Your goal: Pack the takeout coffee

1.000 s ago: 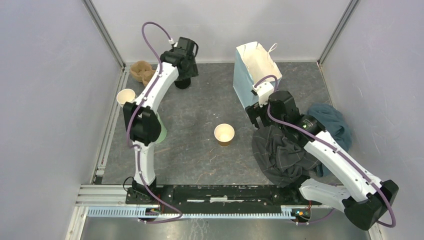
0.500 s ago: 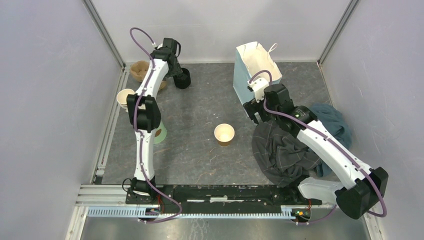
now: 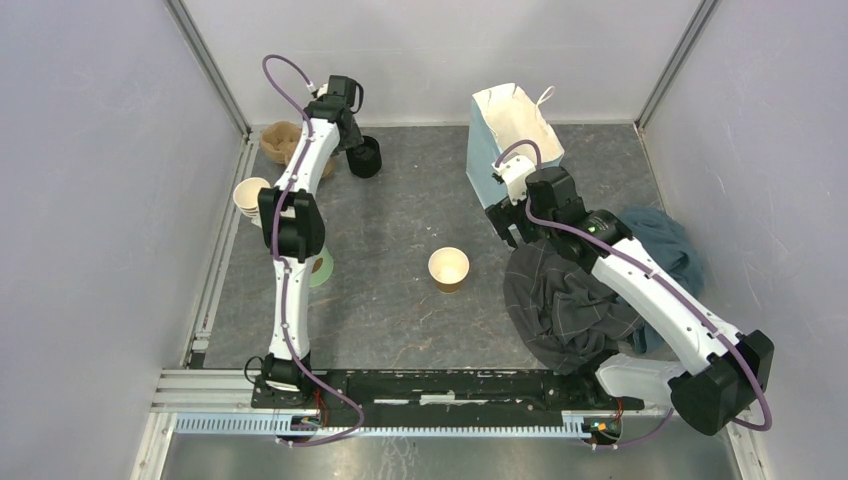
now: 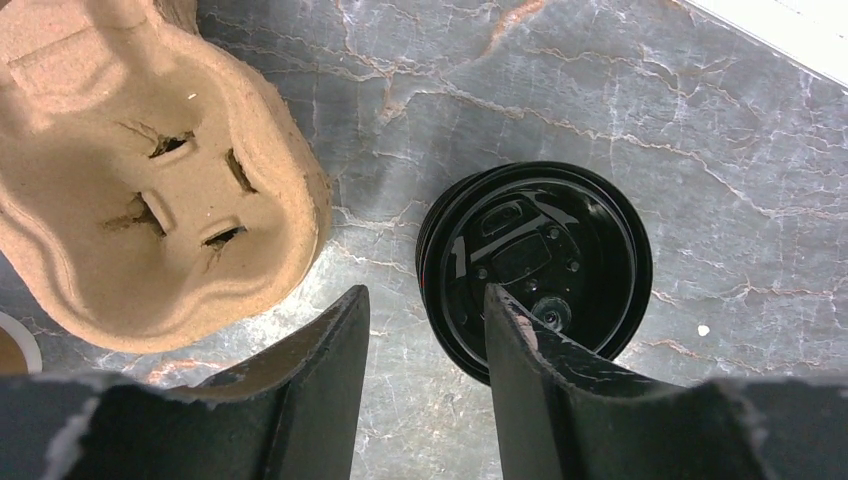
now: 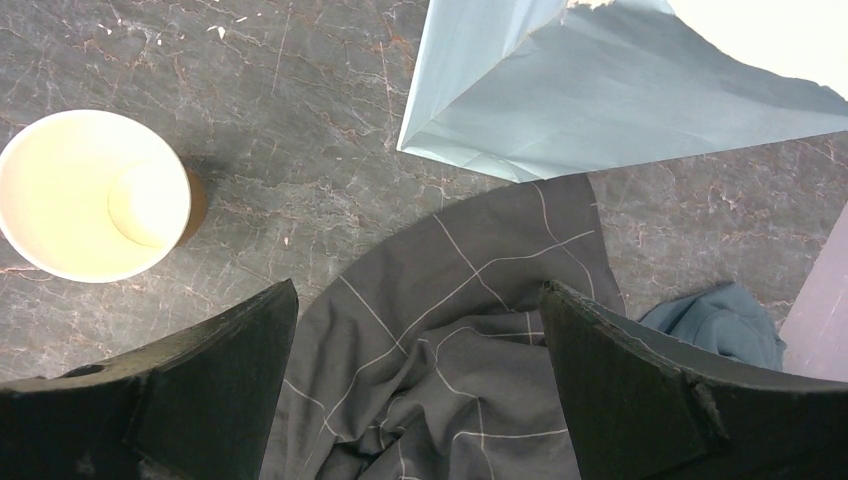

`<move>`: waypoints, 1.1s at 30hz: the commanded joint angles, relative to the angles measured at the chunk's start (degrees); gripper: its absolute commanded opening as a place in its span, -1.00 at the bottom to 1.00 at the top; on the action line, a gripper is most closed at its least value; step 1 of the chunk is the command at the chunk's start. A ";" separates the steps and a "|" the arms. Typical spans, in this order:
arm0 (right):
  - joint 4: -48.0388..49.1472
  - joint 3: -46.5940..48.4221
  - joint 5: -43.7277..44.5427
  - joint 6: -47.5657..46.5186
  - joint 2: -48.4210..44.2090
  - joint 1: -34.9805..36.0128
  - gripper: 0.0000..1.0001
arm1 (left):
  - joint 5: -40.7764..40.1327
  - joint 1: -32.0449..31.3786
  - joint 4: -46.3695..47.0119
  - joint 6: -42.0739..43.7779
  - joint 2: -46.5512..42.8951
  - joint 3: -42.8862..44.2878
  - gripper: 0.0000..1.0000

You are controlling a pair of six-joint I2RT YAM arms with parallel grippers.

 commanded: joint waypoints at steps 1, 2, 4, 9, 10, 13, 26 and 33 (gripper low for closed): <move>0.44 2.84 1.37 -0.73 0.44 -0.11 0.96 | 0.46 0.61 2.68 1.61 1.66 3.11 0.03; 0.44 2.96 1.38 -0.81 0.55 -0.24 0.96 | 1.00 0.66 2.76 1.59 1.84 3.20 0.03; 0.47 3.03 1.40 -0.82 0.79 -0.28 0.96 | 1.25 0.75 2.89 1.67 2.21 3.32 0.00; 0.44 3.22 1.07 -0.70 1.21 -0.31 0.96 | 1.46 0.92 2.86 2.27 2.75 3.31 -0.03; 0.44 3.31 1.03 -0.64 1.25 -0.39 0.96 | 1.47 0.92 3.12 2.48 2.79 3.32 -0.06; 0.47 3.52 0.77 -0.55 1.50 -0.53 0.96 | 1.47 1.08 3.27 2.90 2.78 3.53 -0.21; 0.35 3.70 0.24 -0.46 1.60 -0.65 0.96 | 2.98 1.54 3.35 3.35 3.50 4.17 -0.51; 0.36 3.59 0.31 -0.68 1.52 -0.67 0.96 | 3.31 1.54 3.50 3.40 3.45 4.68 -0.68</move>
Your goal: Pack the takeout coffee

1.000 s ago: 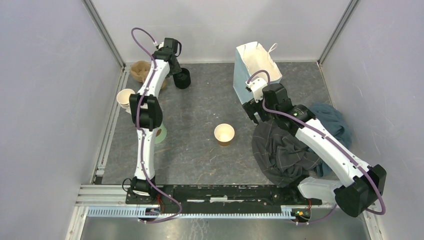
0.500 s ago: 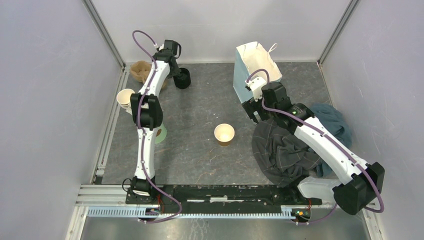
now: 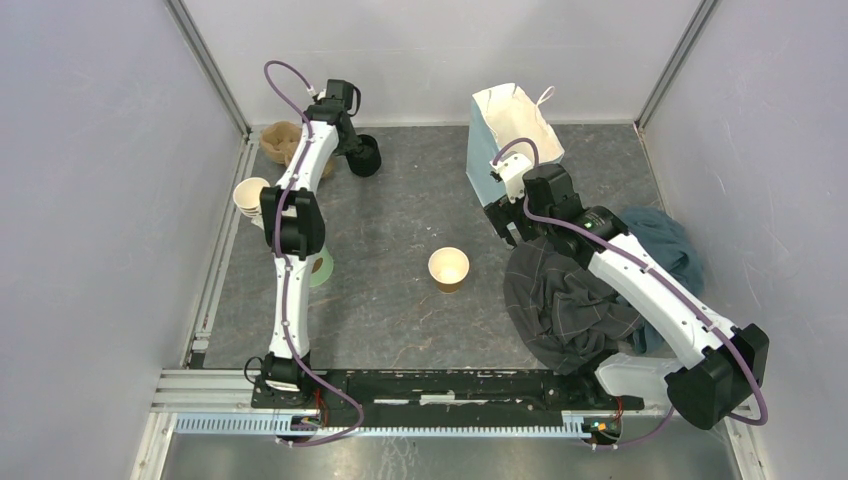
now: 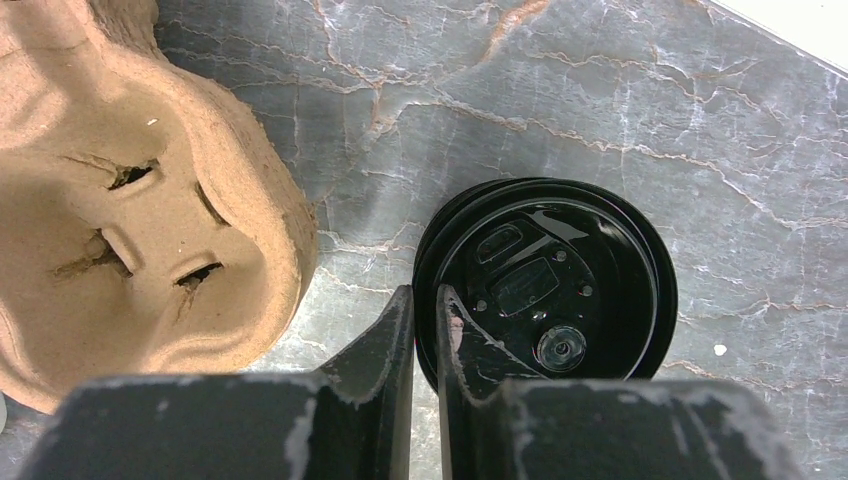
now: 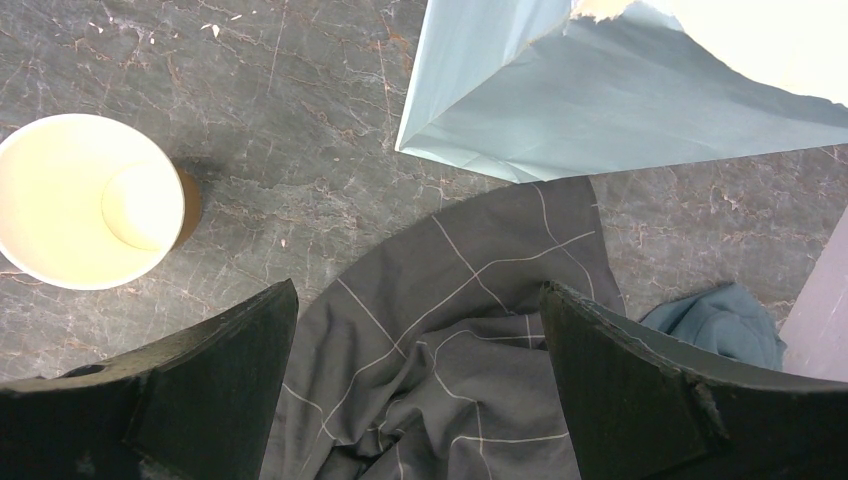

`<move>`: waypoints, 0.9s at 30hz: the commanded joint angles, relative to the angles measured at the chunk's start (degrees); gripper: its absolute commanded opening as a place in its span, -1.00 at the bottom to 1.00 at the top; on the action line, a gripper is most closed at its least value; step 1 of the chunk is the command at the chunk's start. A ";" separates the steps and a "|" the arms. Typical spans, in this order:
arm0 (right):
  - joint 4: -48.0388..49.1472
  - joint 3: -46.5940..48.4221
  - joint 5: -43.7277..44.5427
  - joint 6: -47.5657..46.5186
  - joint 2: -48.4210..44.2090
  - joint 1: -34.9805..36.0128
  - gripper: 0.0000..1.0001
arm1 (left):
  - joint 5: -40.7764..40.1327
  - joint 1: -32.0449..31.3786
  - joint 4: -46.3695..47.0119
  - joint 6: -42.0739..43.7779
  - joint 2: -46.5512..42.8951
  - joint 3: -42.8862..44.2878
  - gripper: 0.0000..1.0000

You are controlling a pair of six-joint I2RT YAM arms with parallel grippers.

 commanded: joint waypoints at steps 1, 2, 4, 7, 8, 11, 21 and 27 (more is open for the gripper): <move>0.53 2.76 0.46 -0.54 -0.21 -0.29 0.96 | 0.49 0.32 1.82 2.25 0.07 3.29 -0.70; 0.53 2.82 0.52 -0.55 -0.30 -0.25 0.96 | 0.48 0.32 1.79 2.18 -0.03 3.51 -0.70; 0.61 2.79 0.68 -0.55 -0.39 -0.28 0.96 | 0.53 0.40 1.77 2.17 -0.38 4.04 -0.71; 0.66 2.75 0.63 -0.55 -0.63 -0.31 0.96 | 0.69 0.40 1.77 2.21 -1.07 4.13 -0.75; 0.76 2.71 0.64 -0.63 -0.72 -0.29 0.96 | 0.85 0.41 1.77 2.32 -1.32 4.01 -0.76; 0.96 2.64 0.55 -0.55 -0.96 -0.33 0.96 | 0.77 0.41 1.26 2.79 -1.99 3.79 -0.79; 1.67 1.49 -0.52 -0.11 -2.10 -0.35 0.96 | -6.68 -1.26 -3.33 8.28 -3.86 3.25 -0.92; 1.80 1.13 -1.01 0.10 -2.32 -0.29 0.96 | -1.14 1.51 -4.49 2.10 -6.27 1.06 -0.96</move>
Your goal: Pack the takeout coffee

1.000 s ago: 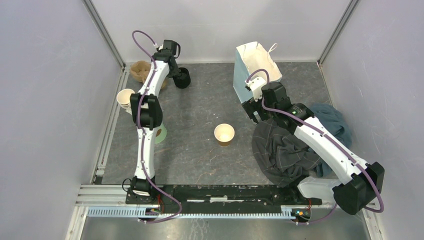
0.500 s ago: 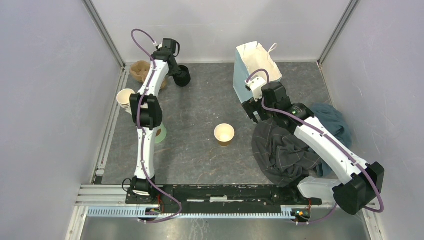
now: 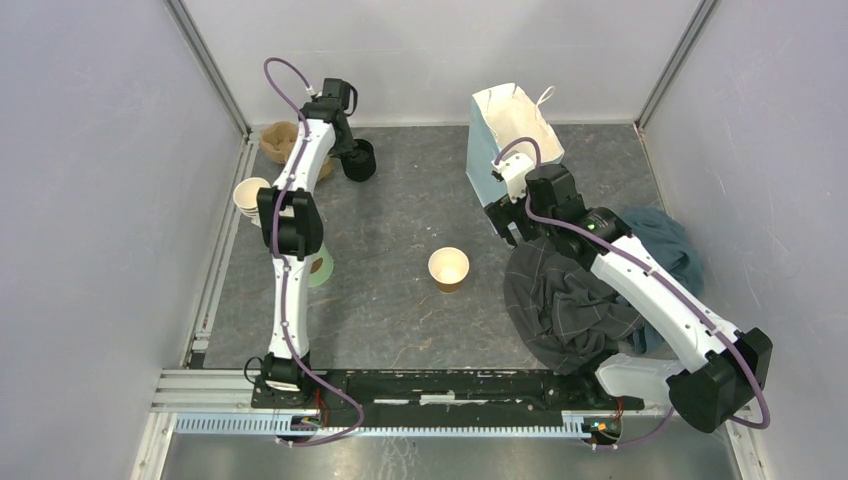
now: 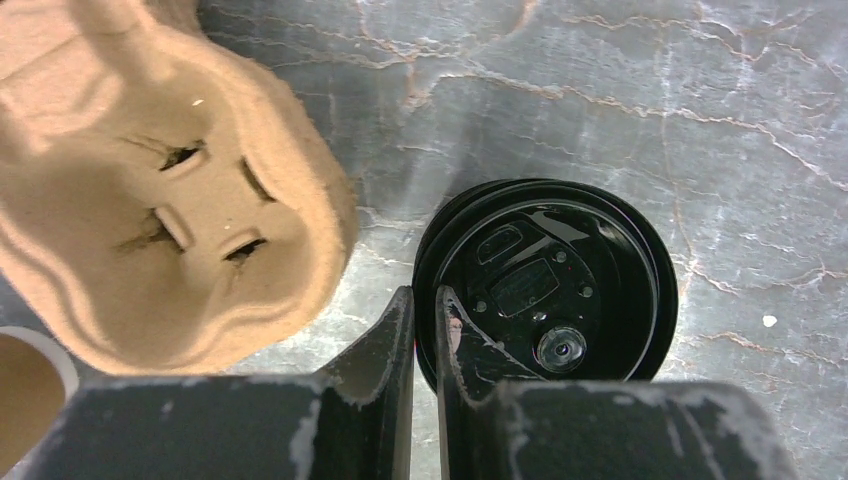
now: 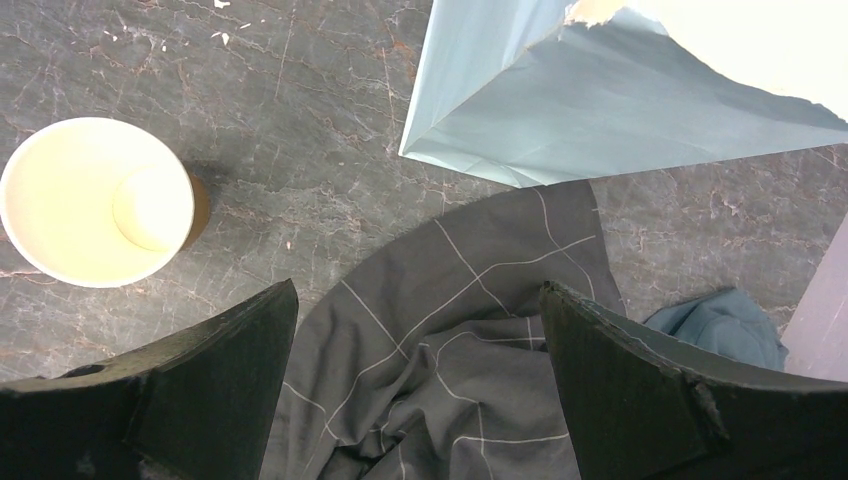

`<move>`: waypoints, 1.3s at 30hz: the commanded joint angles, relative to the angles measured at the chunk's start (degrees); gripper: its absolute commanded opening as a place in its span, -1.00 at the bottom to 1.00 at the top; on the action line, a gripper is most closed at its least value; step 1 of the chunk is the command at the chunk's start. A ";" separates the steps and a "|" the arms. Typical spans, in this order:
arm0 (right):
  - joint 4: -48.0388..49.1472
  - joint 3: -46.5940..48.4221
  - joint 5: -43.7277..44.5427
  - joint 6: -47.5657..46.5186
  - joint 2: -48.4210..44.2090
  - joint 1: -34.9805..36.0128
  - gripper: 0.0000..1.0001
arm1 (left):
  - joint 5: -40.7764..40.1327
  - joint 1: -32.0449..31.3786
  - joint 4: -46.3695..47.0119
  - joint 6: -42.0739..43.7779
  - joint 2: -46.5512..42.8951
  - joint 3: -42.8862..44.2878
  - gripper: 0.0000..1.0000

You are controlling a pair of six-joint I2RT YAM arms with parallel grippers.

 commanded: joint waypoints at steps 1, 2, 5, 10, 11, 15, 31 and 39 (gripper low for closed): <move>1.85 1.01 -0.53 0.11 -1.56 -0.25 0.96 | -1.42 0.92 -0.64 -0.85 -5.86 0.07 -0.96; 1.90 1.00 -0.62 0.20 -1.62 -0.28 0.96 | 0.10 0.99 -0.48 -1.08 -5.89 -0.17 -0.96; 2.12 0.91 -0.98 0.23 -1.62 -0.24 0.96 | -1.08 0.85 -0.67 -1.75 -6.28 -0.57 -0.96; 2.07 0.73 -0.77 0.33 -1.83 -0.24 0.96 | -3.19 -1.61 2.55 -0.59 -8.37 -4.00 -0.96; 2.06 0.77 -0.83 0.29 -1.88 -0.24 0.96 | -3.82 -1.76 1.42 -1.00 -7.83 -2.88 -0.96; 1.85 0.81 -0.63 0.28 -1.94 -0.27 0.96 | -4.16 -3.24 -0.43 -1.48 -7.25 -2.20 -0.96; 2.03 0.37 -1.50 0.46 -2.16 -0.27 0.96 | -3.29 -3.11 -1.26 -3.41 -8.52 -2.42 -0.96; 2.25 0.58 -2.33 0.83 -1.89 -0.24 0.96 | -0.20 -2.55 -1.33 -5.26 -9.32 -2.86 -0.96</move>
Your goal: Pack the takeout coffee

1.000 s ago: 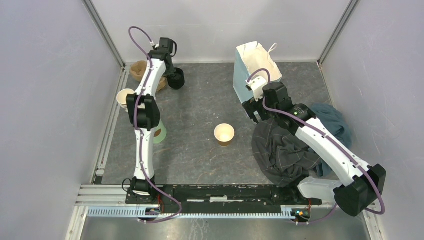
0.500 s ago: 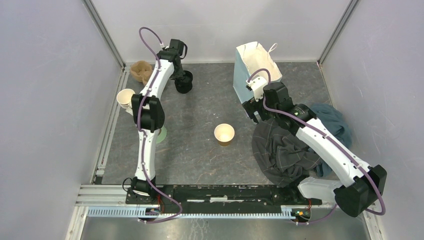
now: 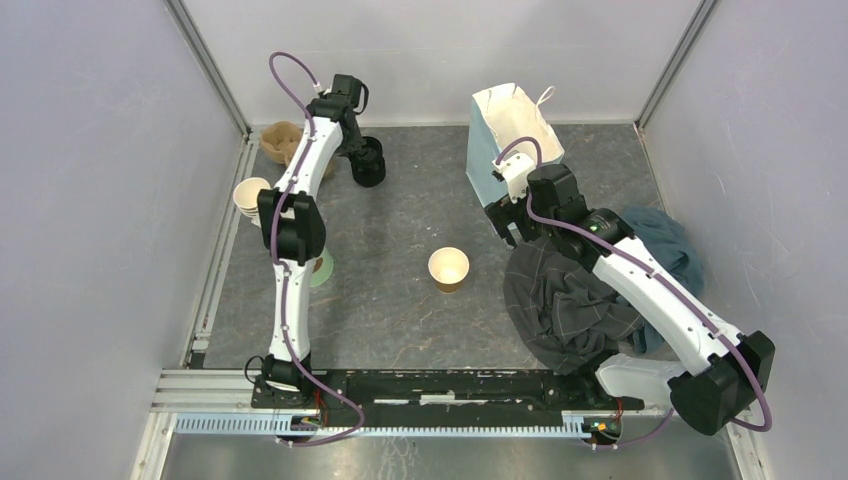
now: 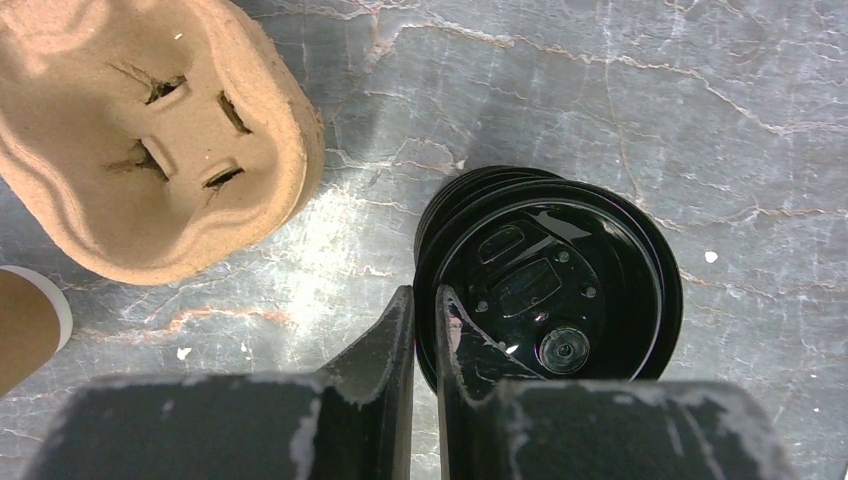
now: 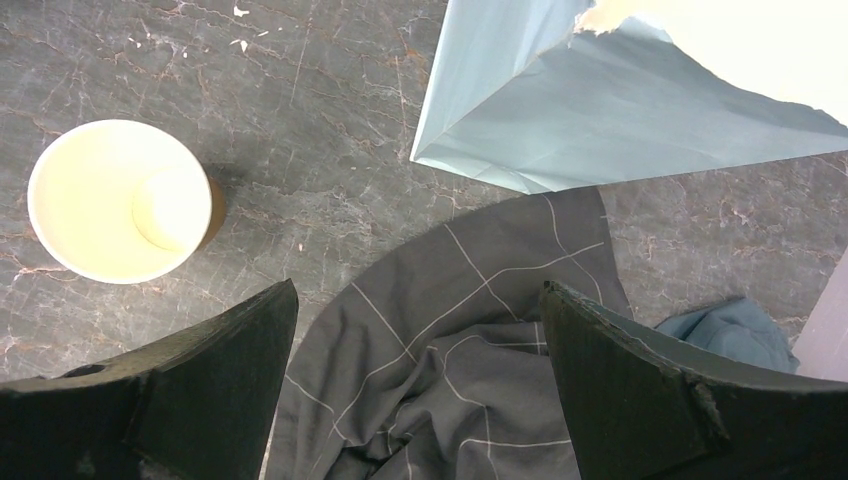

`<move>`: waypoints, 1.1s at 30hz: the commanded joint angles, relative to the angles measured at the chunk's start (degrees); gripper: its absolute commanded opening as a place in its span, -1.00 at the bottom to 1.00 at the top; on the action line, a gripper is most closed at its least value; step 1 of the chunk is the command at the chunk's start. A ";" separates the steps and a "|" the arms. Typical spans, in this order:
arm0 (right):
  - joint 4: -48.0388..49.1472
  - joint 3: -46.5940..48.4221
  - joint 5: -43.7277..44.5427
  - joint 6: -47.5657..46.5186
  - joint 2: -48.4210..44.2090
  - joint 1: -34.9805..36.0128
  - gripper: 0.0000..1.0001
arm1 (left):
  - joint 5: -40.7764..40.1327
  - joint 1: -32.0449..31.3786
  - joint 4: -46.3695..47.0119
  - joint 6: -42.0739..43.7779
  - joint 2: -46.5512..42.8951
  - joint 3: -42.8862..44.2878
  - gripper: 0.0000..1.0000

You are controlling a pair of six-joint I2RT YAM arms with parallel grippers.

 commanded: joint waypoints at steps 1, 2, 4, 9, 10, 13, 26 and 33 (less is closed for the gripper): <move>2.22 0.57 -1.20 0.83 -0.92 -0.27 0.96 | 2.15 0.56 1.28 -2.48 -3.84 0.61 -0.96; 2.31 0.62 -1.68 1.01 -0.88 -0.28 0.96 | 2.54 0.66 1.29 -2.50 -3.64 0.63 -0.96; 2.39 0.58 -2.36 1.42 -0.73 -0.24 0.96 | 3.14 0.89 1.47 -2.46 -2.68 0.95 -0.96; 2.91 1.77 -5.45 2.09 0.54 -0.30 0.96 | 4.43 0.99 2.76 -3.49 -1.75 1.42 -0.96; 3.10 2.64 -6.58 2.21 1.39 -0.24 0.96 | 4.44 1.07 2.88 -3.81 -1.92 1.38 -0.96; 3.01 5.50 -10.12 3.23 4.37 -0.25 0.96 | 5.13 1.44 3.46 -3.83 -2.14 1.35 -0.96; 9.32 24.32 -14.59 10.64 24.97 7.20 0.96 | 7.54 4.06 3.56 -3.73 -1.94 -0.05 -0.96; 20.96 39.20 -16.15 24.28 43.22 7.50 0.87 | 8.07 4.28 3.61 -2.46 -2.45 -1.04 -0.96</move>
